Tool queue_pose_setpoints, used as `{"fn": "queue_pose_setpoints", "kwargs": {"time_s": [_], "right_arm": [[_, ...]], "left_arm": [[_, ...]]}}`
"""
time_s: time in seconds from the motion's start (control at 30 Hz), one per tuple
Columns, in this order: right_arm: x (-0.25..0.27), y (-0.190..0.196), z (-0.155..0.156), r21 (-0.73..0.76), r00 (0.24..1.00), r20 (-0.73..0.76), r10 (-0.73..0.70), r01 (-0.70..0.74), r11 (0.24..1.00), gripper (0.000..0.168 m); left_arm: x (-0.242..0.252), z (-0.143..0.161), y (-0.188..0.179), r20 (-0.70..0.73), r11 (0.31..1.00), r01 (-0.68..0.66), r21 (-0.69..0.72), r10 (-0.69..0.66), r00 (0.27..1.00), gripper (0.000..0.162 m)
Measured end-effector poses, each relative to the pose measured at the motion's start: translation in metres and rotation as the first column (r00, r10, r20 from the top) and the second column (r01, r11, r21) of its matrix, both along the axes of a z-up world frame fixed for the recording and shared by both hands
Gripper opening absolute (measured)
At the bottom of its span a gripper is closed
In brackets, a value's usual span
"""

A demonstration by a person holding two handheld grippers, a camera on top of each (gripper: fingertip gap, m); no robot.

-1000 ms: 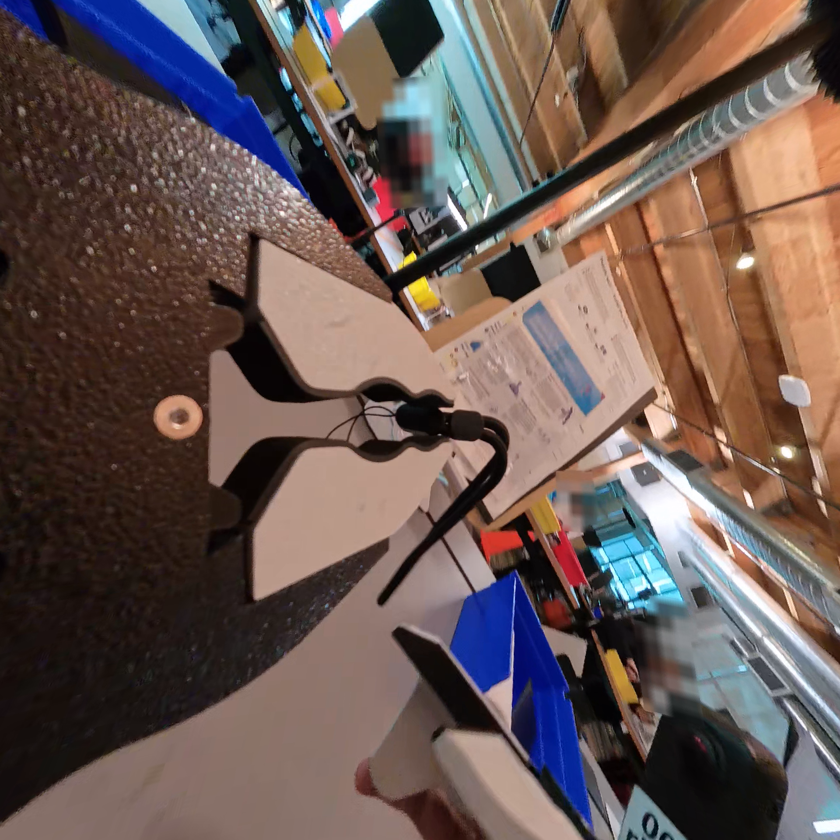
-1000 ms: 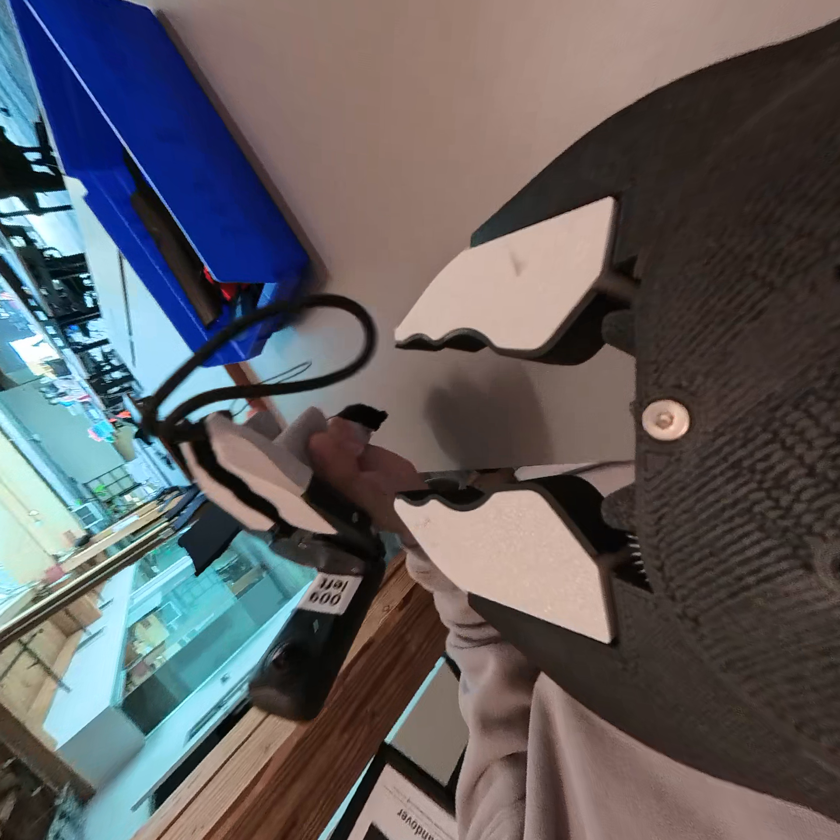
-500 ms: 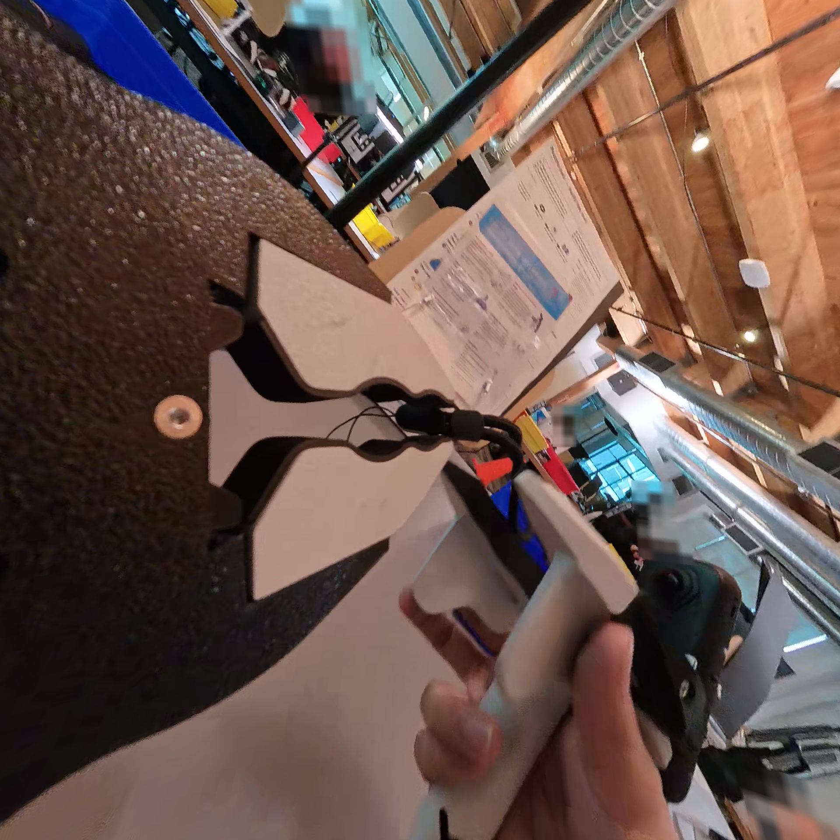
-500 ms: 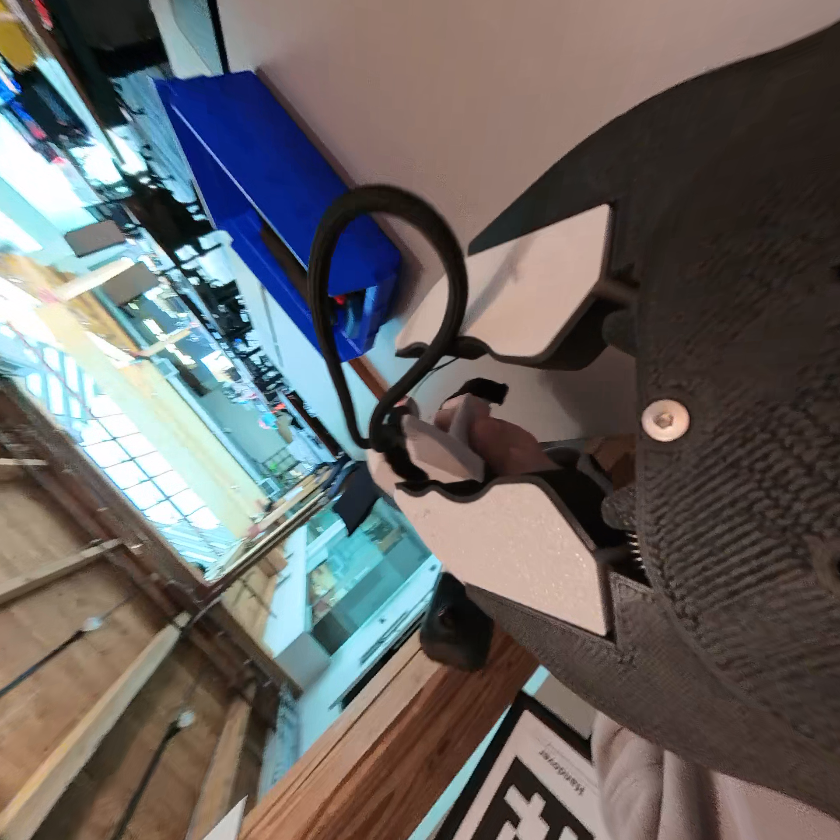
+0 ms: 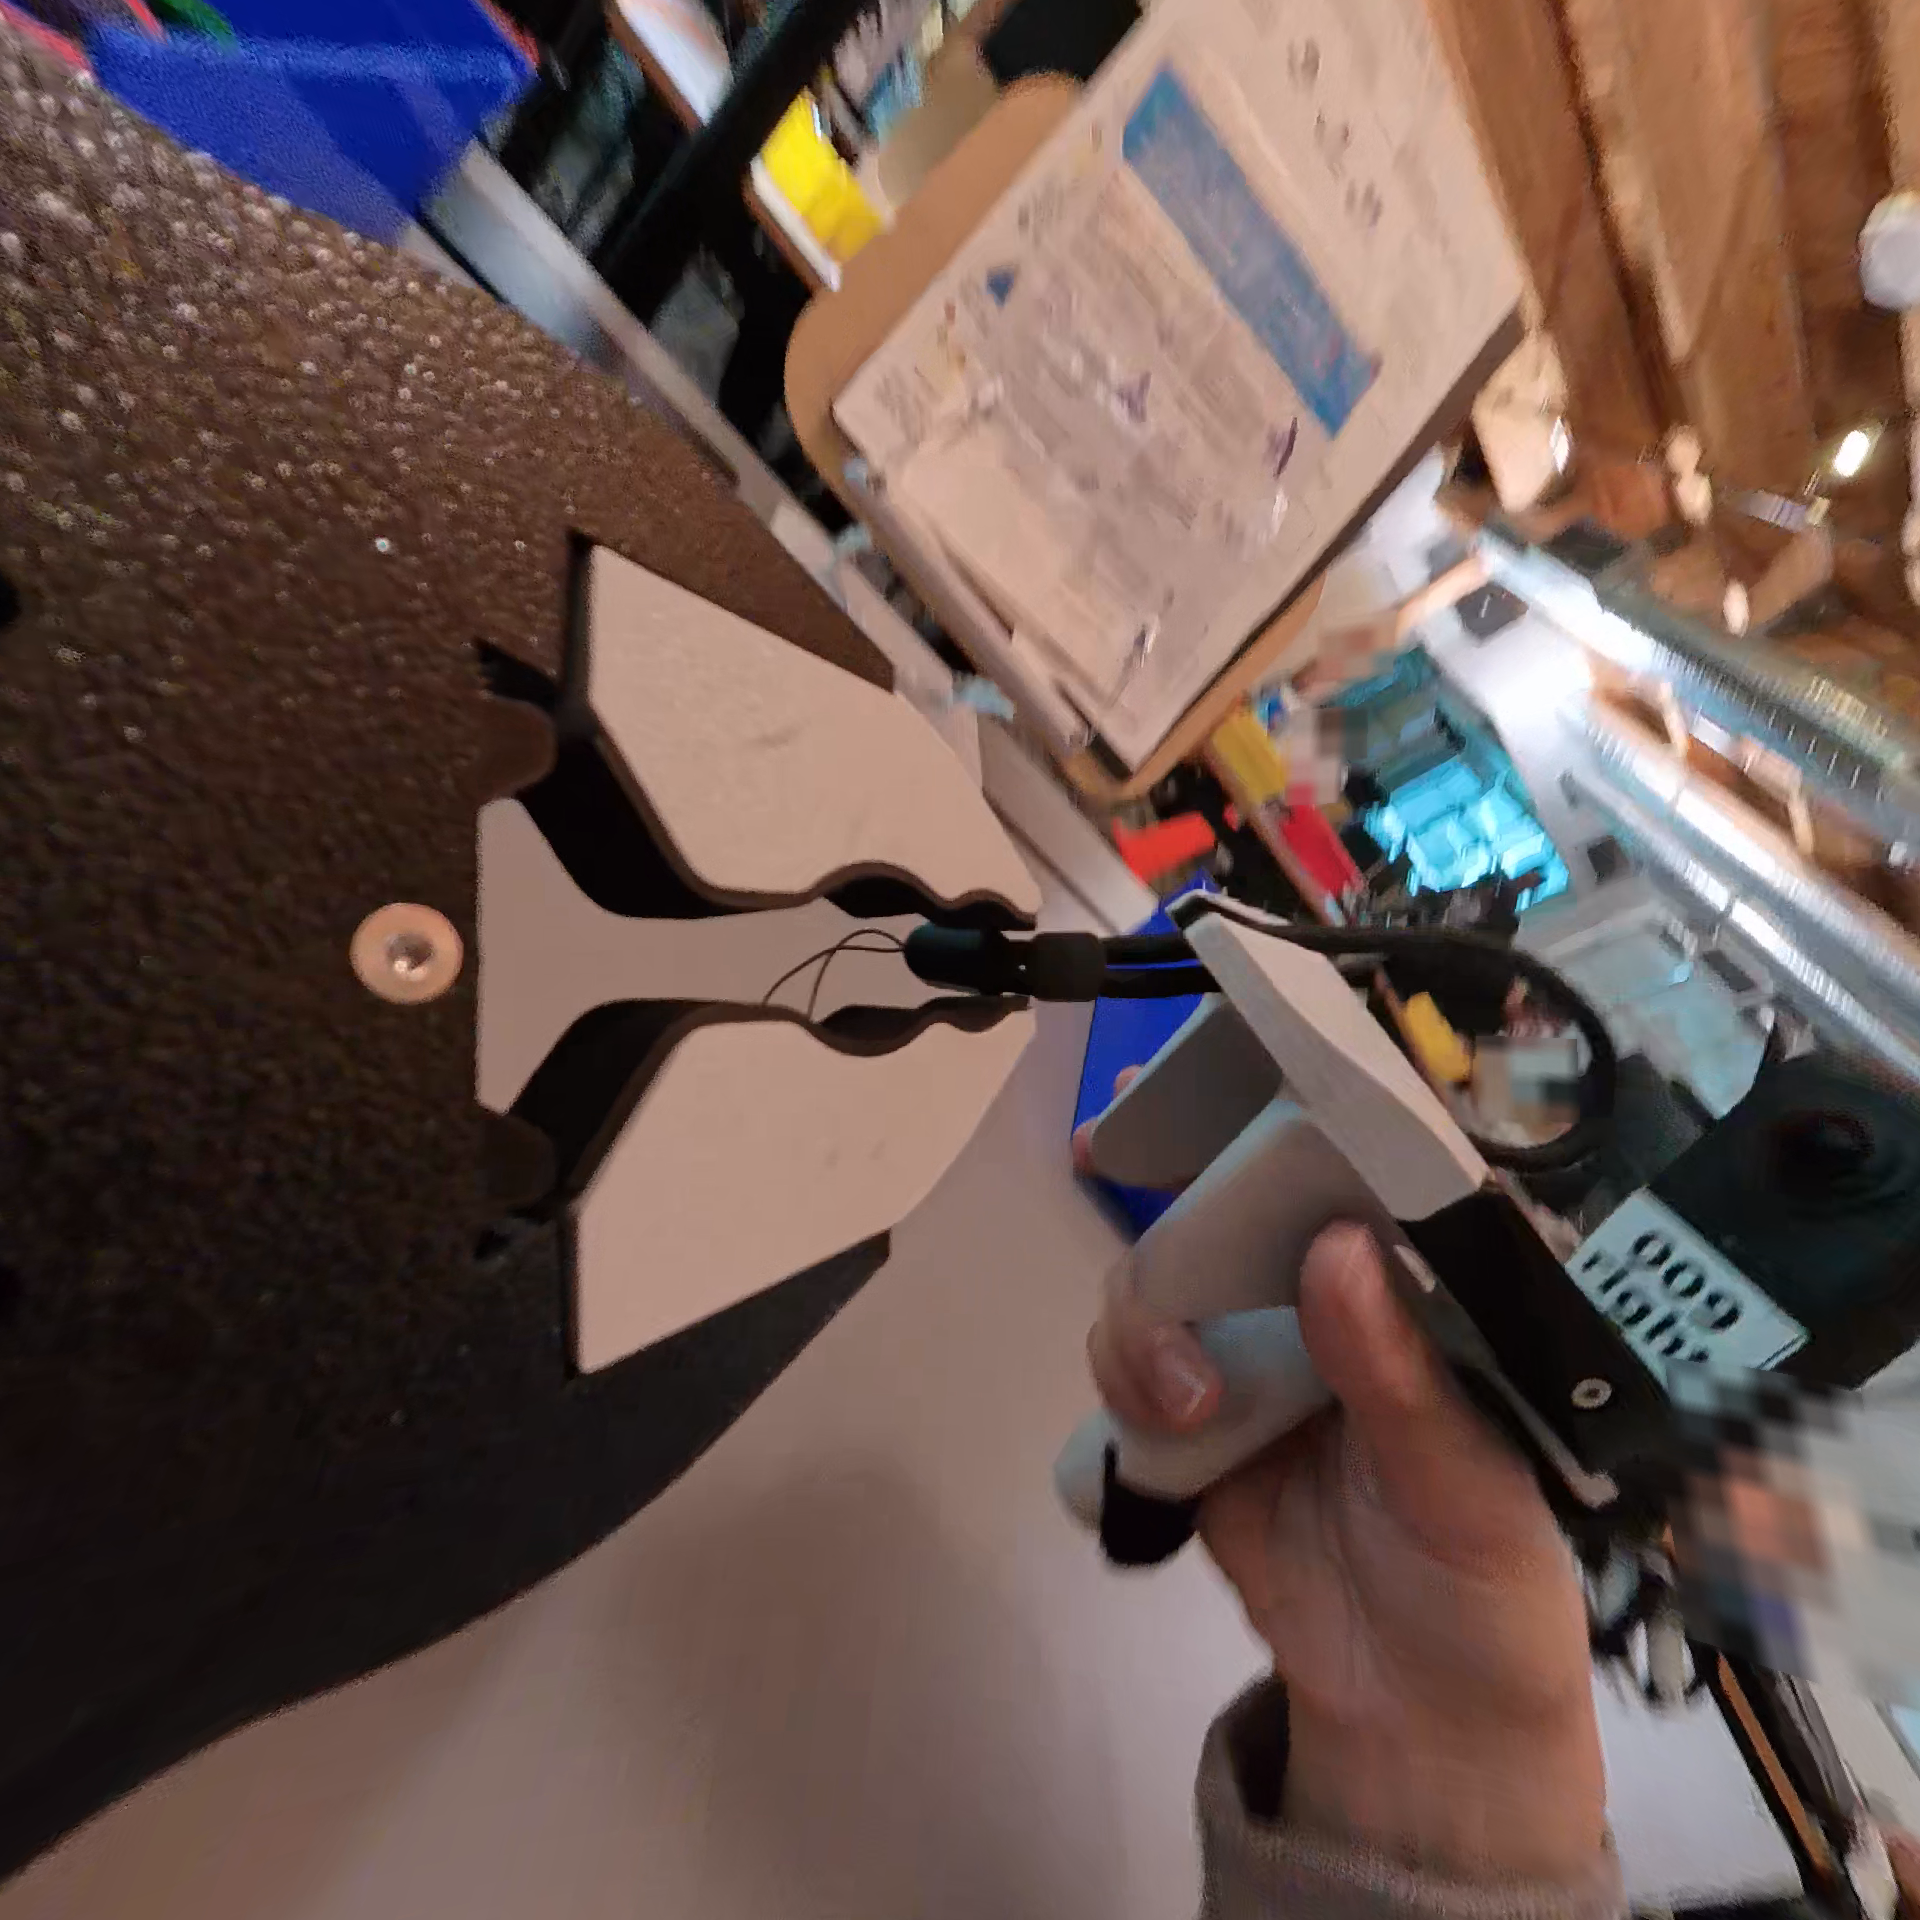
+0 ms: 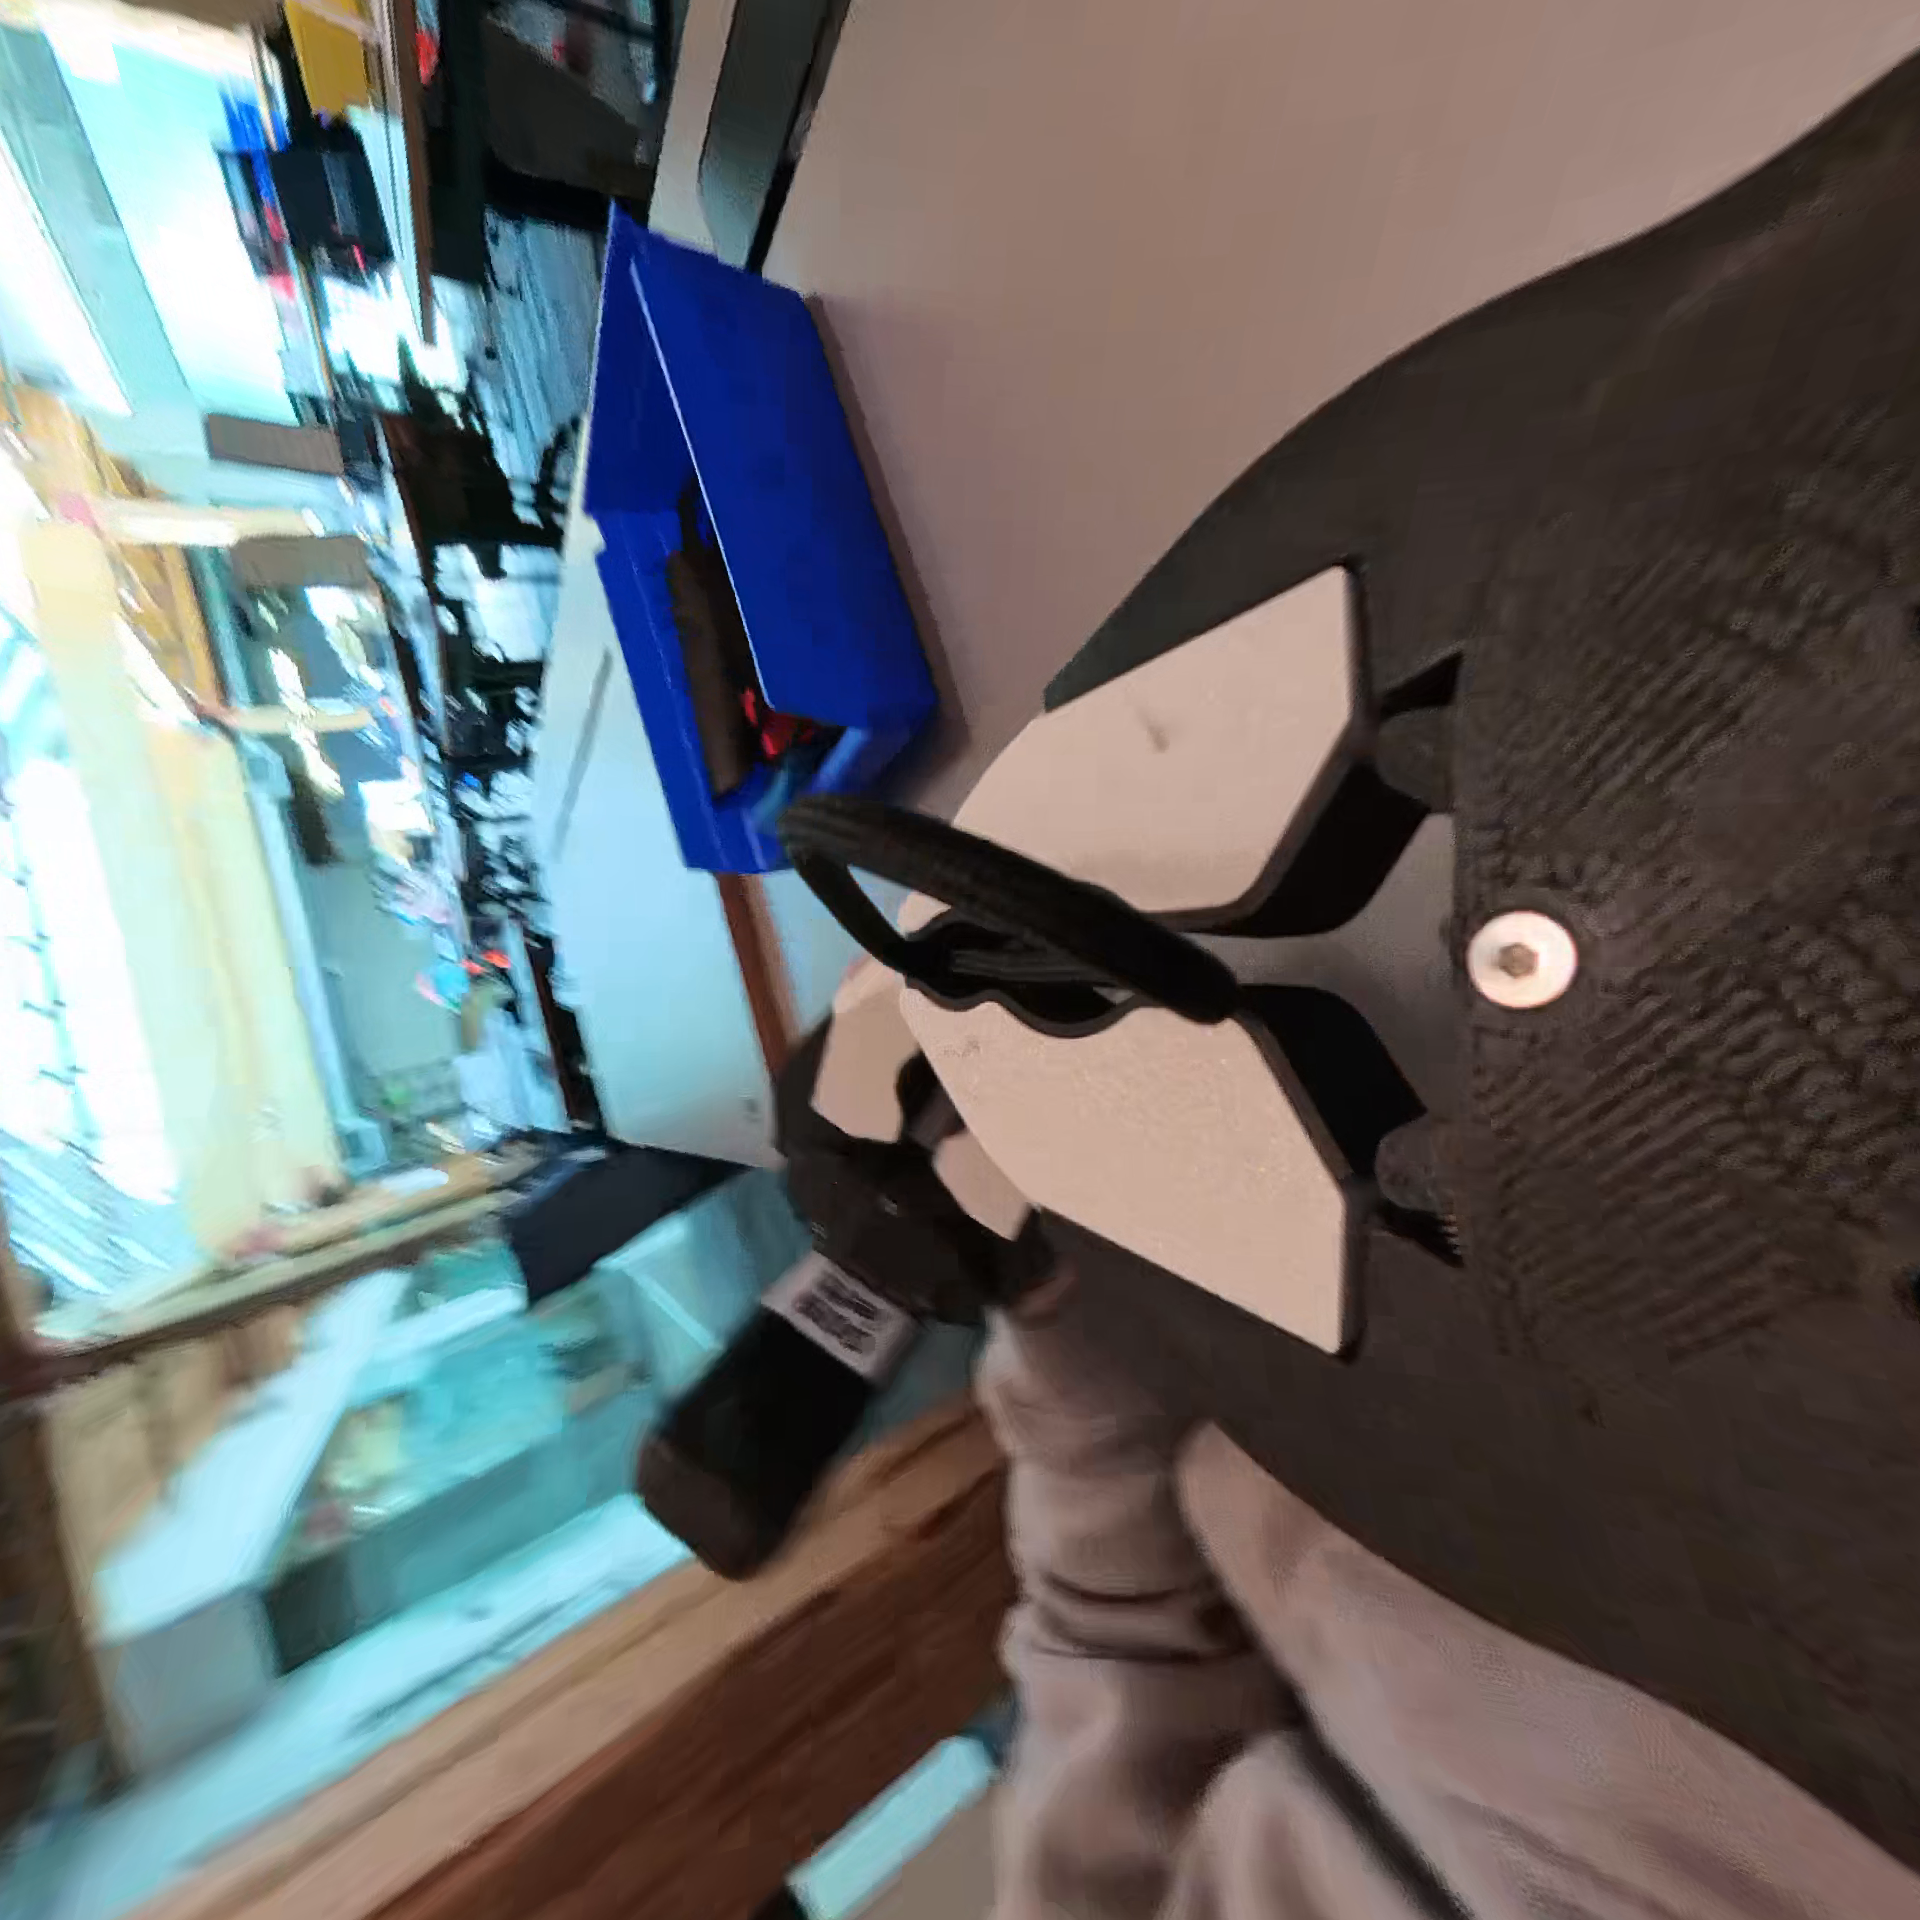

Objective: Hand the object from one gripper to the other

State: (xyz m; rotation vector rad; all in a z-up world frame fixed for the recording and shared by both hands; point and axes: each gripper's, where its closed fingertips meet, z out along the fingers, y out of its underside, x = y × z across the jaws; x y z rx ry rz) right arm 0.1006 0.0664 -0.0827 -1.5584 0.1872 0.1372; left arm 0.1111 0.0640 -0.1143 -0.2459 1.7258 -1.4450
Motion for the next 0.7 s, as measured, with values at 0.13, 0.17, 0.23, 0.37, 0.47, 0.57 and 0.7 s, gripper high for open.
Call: {"fn": "queue_pose_setpoints", "kwargs": {"time_s": [0.13, 0.17, 0.23, 0.37, 0.47, 0.57, 0.7], "right_arm": [[-0.031, -0.008, -0.012, -0.178, 0.962, 0.211, 0.172, -0.136, 0.975, 0.004], [-0.038, -0.01, -0.014, -0.204, 0.946, 0.243, 0.214, -0.166, 0.965, 0.004], [-0.051, -0.014, -0.019, -0.247, 0.912, 0.281, 0.298, -0.232, 0.941, 0.004], [-0.055, -0.014, -0.032, -0.315, 0.889, 0.309, 0.339, -0.241, 0.918, 0.004], [-0.053, -0.011, -0.033, -0.305, 0.898, 0.292, 0.329, -0.239, 0.922, 0.004], [-0.04, -0.007, -0.029, -0.272, 0.932, 0.268, 0.244, -0.17, 0.947, 0.005], [0.008, -0.007, -0.015, -0.161, 0.978, 0.192, -0.081, 0.113, 0.981, 0.037]], "left_arm": [[-0.03, -0.02, -0.018, -0.281, 0.952, 0.307, -0.019, -0.3, 0.912, 0.03], [-0.038, -0.024, -0.02, -0.351, 0.93, 0.365, -0.037, -0.354, 0.867, 0.038], [-0.047, -0.027, -0.021, -0.402, 0.906, 0.419, -0.066, -0.408, 0.819, 0.041], [-0.06, -0.028, -0.026, -0.435, 0.857, 0.501, -0.119, -0.499, 0.75, 0.028], [-0.063, -0.031, -0.029, -0.435, 0.847, 0.521, -0.104, -0.51, 0.742, 0.014], [-0.051, -0.029, -0.028, -0.399, 0.884, 0.461, -0.085, -0.454, 0.797, 0.005], [-0.01, -0.017, -0.011, -0.277, 0.983, 0.169, -0.065, -0.181, 0.944, 0.005]]}}
